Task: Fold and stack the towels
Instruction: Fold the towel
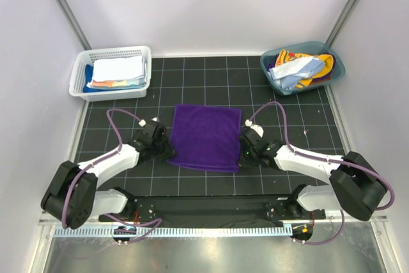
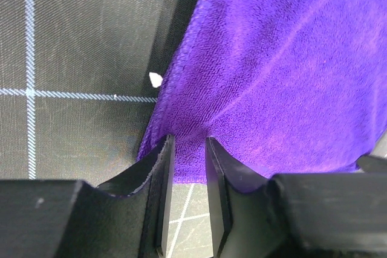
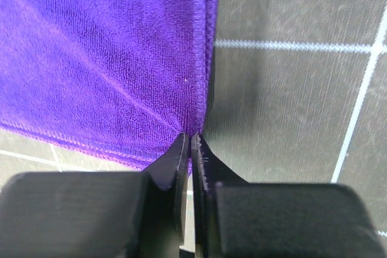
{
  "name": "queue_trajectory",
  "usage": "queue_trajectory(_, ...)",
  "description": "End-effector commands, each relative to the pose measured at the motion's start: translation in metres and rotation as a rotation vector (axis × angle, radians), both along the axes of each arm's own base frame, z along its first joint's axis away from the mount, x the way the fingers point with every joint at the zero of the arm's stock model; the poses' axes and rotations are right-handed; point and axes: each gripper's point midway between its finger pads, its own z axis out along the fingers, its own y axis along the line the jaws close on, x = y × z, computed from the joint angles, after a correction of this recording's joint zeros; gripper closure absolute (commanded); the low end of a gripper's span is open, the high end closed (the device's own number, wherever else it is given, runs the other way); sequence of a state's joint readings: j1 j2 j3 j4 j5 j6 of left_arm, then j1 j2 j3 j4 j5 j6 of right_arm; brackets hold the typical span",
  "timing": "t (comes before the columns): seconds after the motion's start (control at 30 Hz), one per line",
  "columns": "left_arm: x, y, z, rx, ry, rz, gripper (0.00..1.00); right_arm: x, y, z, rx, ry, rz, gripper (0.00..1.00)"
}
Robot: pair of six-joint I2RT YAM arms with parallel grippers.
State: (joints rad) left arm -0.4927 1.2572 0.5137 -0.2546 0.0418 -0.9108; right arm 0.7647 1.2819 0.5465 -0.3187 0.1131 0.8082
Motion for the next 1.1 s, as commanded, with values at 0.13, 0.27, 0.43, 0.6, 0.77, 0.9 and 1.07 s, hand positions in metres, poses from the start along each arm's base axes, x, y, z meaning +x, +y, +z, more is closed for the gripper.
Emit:
queue_trajectory(0.13, -0.046, 0.014, -0.026, 0.034, 0.124, 0.047, 0.71, -0.046, -0.031, -0.019, -0.135, 0.122, 0.069, 0.80)
queue_trajectory(0.27, -0.054, 0.015, -0.019, 0.037, 0.123, 0.052, 0.71, -0.049, -0.033, -0.015, -0.124, 0.121, 0.076, 0.71)
queue_trajectory(0.43, -0.045, 0.020, 0.006, 0.065, 0.065, 0.067, 0.68, -0.045, -0.022, 0.005, -0.064, 0.097, 0.091, 0.59)
queue_trajectory(0.6, -0.022, 0.028, 0.044, 0.156, -0.018, 0.050, 0.59, -0.011, -0.014, 0.053, -0.058, -0.049, 0.059, 0.51)
queue_trajectory(0.77, 0.025, 0.031, 0.081, 0.263, -0.155, 0.044, 0.52, 0.049, -0.019, 0.088, -0.056, -0.131, -0.018, 0.48)
queue_trajectory(0.9, 0.067, 0.034, 0.085, 0.356, -0.206, 0.035, 0.51, 0.095, -0.033, 0.090, -0.059, -0.167, -0.084, 0.48)
queue_trajectory(1.07, 0.118, 0.029, 0.067, 0.381, -0.217, -0.036, 0.51, 0.145, -0.028, 0.086, -0.100, -0.211, -0.080, 0.48)
